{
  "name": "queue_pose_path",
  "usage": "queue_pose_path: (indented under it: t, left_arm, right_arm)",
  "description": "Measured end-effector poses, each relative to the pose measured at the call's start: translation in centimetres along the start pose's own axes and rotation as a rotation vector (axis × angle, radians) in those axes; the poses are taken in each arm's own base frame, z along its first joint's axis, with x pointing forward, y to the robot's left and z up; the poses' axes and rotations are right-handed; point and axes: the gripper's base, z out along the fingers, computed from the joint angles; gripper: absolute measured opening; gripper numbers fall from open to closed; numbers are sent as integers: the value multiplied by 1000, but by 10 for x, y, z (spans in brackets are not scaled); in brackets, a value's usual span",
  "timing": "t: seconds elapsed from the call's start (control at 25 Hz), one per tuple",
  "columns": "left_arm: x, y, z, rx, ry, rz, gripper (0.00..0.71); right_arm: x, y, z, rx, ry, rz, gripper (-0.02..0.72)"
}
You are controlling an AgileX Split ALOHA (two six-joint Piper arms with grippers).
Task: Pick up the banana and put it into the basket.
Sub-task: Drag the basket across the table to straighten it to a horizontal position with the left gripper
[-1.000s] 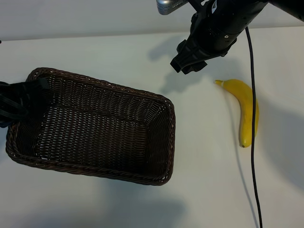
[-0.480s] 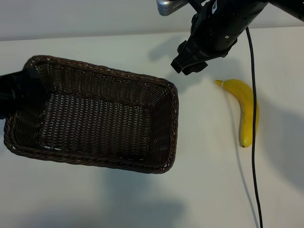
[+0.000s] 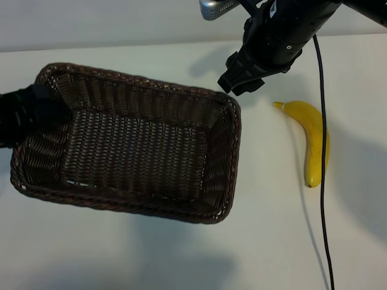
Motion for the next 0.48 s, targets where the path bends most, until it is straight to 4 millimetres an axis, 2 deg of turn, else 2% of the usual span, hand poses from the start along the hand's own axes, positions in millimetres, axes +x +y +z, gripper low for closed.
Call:
queue_pose_path:
  t: [0.48]
  left_arm:
    - [-15, 26, -12, 78, -62, -50, 383]
  right_arm:
    - [0, 0, 0, 0, 1, 1, 551]
